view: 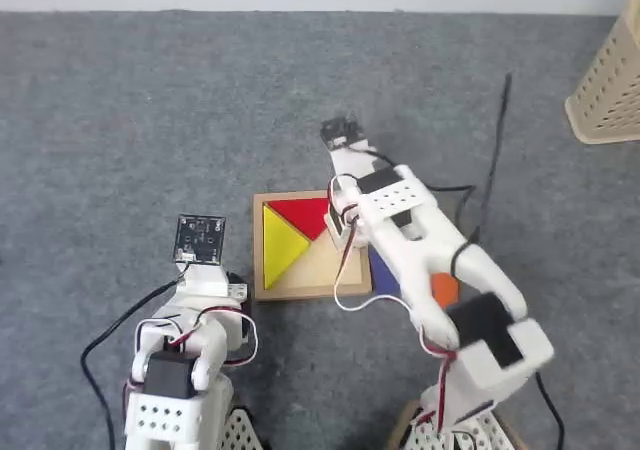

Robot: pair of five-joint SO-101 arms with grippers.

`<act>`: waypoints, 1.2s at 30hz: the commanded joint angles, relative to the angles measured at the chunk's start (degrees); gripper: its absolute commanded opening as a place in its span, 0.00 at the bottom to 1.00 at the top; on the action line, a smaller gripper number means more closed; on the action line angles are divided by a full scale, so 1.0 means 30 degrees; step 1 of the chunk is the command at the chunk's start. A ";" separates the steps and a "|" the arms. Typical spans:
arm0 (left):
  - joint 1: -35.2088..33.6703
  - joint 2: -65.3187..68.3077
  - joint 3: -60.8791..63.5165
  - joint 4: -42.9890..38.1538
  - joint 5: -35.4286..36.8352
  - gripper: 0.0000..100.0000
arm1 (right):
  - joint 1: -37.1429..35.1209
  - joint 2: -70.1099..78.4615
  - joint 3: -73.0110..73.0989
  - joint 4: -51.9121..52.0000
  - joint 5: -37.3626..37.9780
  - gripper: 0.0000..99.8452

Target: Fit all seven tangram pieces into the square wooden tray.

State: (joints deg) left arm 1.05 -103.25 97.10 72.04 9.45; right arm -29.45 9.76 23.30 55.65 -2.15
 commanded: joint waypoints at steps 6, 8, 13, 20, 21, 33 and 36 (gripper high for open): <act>-0.0029 -0.0293 -0.0161 0.0088 -0.0088 0.01 | 0.1128 0.1480 -0.1084 -0.0513 -0.0205 0.09; -0.0029 -0.0293 -0.0161 0.0088 -0.0088 0.01 | 0.2037 0.1714 -0.1377 -0.0366 -0.0264 0.05; -0.0029 -0.0293 -0.0161 0.0088 -0.0088 0.01 | 0.4322 0.1832 -0.1817 -0.0366 -0.1026 0.04; -0.0029 -0.0293 -0.0161 0.0088 -0.0088 0.01 | 0.5700 0.1773 -0.2403 -0.0278 -0.1084 0.05; -0.0029 -0.0293 -0.0161 0.0088 -0.0088 0.01 | 0.5700 0.1773 -0.2432 -0.0220 -0.1055 0.05; -0.0029 -0.0293 -0.0161 0.0088 -0.0088 0.01 | 0.3385 -0.2242 -0.4220 0.4352 -0.1055 0.21; -0.0029 -0.0293 -0.0161 0.0088 -0.0088 0.01 | 0.3766 -0.4967 -0.4278 0.6022 -0.1055 0.21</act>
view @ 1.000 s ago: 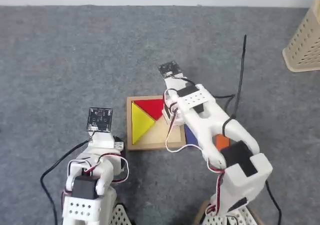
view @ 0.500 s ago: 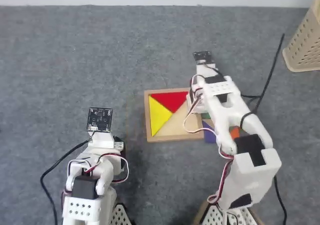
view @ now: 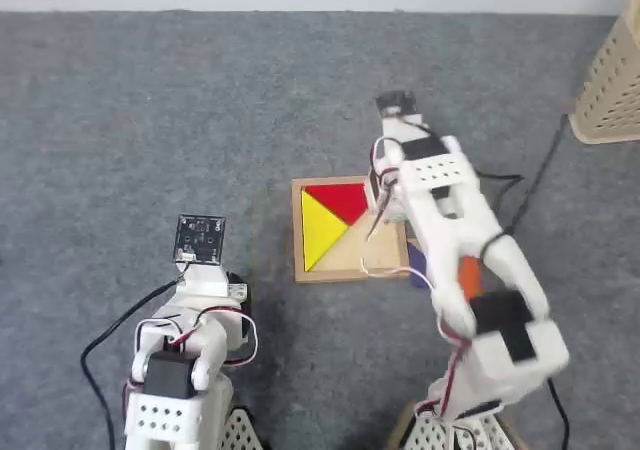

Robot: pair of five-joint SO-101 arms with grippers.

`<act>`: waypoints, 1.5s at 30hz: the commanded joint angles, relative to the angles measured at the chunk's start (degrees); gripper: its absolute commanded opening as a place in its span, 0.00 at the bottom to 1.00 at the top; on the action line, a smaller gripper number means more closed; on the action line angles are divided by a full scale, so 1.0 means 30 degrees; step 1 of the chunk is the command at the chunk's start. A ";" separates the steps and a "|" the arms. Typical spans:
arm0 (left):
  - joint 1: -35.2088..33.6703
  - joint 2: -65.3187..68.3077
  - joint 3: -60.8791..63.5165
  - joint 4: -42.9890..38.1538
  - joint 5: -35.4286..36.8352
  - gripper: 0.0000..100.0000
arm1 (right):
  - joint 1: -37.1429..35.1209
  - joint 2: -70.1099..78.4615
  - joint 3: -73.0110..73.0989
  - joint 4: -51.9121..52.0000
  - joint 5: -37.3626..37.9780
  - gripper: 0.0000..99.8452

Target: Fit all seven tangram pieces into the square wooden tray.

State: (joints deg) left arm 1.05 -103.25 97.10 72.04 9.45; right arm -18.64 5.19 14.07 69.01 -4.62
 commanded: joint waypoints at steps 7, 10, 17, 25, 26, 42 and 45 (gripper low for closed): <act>-0.0029 -0.0293 -0.0161 0.0088 -0.0088 0.01 | 0.4234 -0.7429 0.2462 0.3267 0.2901 0.21; -0.0029 -0.0293 -0.0161 0.0088 -0.0088 0.01 | 0.6081 -0.7604 0.6095 0.1216 0.4484 0.21; -0.0029 -0.0293 -0.0161 0.0088 -0.0088 0.01 | 0.5934 -0.7780 1.0872 -0.1861 0.8703 0.22; -0.0029 -0.0293 -0.0161 0.0088 -0.0088 0.01 | 0.5641 -0.7106 1.0989 -0.2007 0.9377 0.25; -0.0029 -0.0293 -0.0161 0.0088 -0.0088 0.01 | 0.5788 -0.6755 1.0989 -0.2183 0.9407 0.25; -0.0029 -0.0293 -0.0161 0.0088 -0.0088 0.01 | 0.7722 -0.3971 1.0842 -0.4703 0.9348 0.07; -0.0029 -0.0293 -0.0161 0.0088 -0.0088 0.01 | 0.7722 -0.4821 1.0725 -0.4586 0.9260 0.06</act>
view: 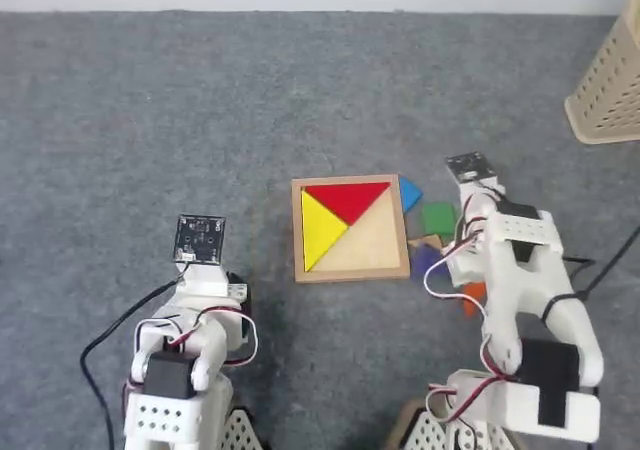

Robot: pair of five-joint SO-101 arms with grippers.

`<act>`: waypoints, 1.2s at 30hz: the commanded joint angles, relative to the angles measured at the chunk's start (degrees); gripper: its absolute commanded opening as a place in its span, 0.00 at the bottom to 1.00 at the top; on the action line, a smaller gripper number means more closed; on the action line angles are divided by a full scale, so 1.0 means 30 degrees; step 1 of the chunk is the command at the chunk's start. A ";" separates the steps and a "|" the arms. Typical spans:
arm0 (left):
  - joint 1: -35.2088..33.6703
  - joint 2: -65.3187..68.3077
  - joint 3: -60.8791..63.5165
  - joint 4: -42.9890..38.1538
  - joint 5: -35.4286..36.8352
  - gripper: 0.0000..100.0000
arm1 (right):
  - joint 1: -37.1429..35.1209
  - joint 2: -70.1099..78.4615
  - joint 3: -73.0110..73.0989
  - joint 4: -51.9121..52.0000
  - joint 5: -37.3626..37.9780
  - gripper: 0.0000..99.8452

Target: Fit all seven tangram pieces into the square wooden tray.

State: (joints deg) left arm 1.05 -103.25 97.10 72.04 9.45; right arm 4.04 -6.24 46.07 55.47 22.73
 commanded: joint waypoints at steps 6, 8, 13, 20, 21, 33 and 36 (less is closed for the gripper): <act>-0.0029 -0.0293 -0.0161 0.0088 -0.0088 0.01 | 0.0044 -0.3414 -0.2608 0.2799 -0.0703 0.06; -0.0029 -0.0293 -0.0161 0.0088 -0.0088 0.01 | -0.0161 -0.4088 -0.4044 0.3941 -0.1114 0.05; -0.0029 -0.0293 -0.0161 0.0088 -0.0088 0.01 | -0.2535 -0.4674 -0.7355 0.6256 -0.1231 0.05; -0.0029 -0.0293 -0.0161 0.0088 -0.0088 0.01 | -0.8747 -0.4264 -1.0315 0.6315 -0.1201 0.06; -0.0029 -0.0293 -0.0161 0.0088 -0.0088 0.01 | -0.9538 -0.3883 -1.0667 0.6315 -0.1143 0.06; -0.0029 -0.0293 -0.0161 0.0088 -0.0088 0.01 | -1.2147 0.4059 -1.3509 0.4733 0.3458 0.06; -0.0029 -0.0293 -0.0161 0.0088 -0.0088 0.01 | -1.2527 0.4908 -1.3480 0.4117 0.4835 0.05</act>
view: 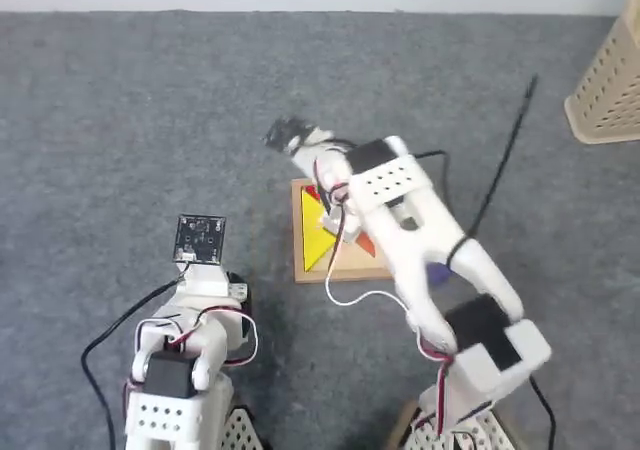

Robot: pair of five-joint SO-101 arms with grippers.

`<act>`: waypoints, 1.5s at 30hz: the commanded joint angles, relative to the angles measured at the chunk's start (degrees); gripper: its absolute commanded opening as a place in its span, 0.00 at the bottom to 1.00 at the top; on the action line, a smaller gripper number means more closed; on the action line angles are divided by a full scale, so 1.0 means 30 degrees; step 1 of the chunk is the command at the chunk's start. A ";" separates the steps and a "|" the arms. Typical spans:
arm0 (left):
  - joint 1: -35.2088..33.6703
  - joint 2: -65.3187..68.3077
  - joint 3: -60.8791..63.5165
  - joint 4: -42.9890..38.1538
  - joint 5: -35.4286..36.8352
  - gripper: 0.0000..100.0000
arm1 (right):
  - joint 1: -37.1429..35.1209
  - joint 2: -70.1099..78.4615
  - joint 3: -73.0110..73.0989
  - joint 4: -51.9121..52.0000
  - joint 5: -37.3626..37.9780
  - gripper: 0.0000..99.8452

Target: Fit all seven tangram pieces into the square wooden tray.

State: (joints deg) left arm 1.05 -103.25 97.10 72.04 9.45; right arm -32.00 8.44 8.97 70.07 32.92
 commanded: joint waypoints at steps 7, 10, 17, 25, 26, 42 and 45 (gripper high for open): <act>-0.0029 -0.0293 -0.0161 0.0088 -0.0088 0.01 | -0.1509 0.1245 -0.1114 -0.1245 0.3780 0.06; -0.0029 -0.0293 -0.0161 0.0088 -0.0088 0.01 | -0.1509 0.1538 -0.1114 -0.1099 0.4806 0.06; -0.0029 -0.0293 -0.0161 0.0088 -0.0088 0.01 | -0.1509 0.1802 -0.1114 -0.1070 0.5158 0.06; -0.0029 -0.0293 -0.0161 0.0088 -0.0088 0.01 | -0.1509 0.1656 -0.0147 -0.1216 0.6388 0.06; -0.0029 -0.0293 -0.0161 0.0088 -0.0088 0.01 | -0.1509 0.1656 -0.0059 -0.1216 0.6447 0.05; -0.0029 -0.0293 -0.0161 0.0088 -0.0088 0.01 | 0.2154 0.1802 -0.1055 -0.1245 -0.7531 0.05; -0.0029 -0.0293 -0.0161 0.0088 -0.0088 0.01 | 0.3092 0.1714 -0.1055 -0.1245 -1.0608 0.05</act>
State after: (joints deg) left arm 1.05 -103.25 97.10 72.04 9.45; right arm -25.49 14.86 9.41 67.25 10.42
